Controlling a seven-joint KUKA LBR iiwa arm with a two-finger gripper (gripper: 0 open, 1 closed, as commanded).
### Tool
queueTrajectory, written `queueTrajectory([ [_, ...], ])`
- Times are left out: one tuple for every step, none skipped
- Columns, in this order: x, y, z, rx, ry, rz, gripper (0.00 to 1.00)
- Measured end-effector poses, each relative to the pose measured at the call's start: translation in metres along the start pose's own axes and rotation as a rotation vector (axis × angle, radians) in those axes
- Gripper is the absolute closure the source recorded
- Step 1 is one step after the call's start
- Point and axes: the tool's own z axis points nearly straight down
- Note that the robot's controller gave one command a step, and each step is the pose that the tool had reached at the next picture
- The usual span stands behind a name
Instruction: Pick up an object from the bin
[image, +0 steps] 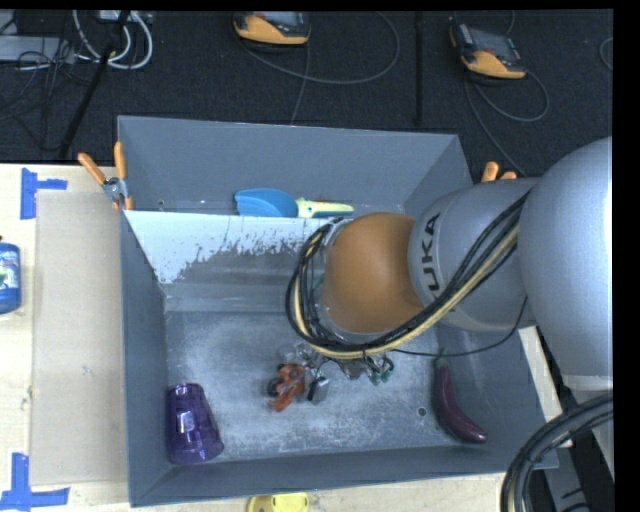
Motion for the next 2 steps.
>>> queueTrajectory([
  [0.000,0.000,0.000,0.000,0.000,0.001,1.00],
  [0.016,0.026,-0.104,0.000,0.001,-0.012,1.00],
])
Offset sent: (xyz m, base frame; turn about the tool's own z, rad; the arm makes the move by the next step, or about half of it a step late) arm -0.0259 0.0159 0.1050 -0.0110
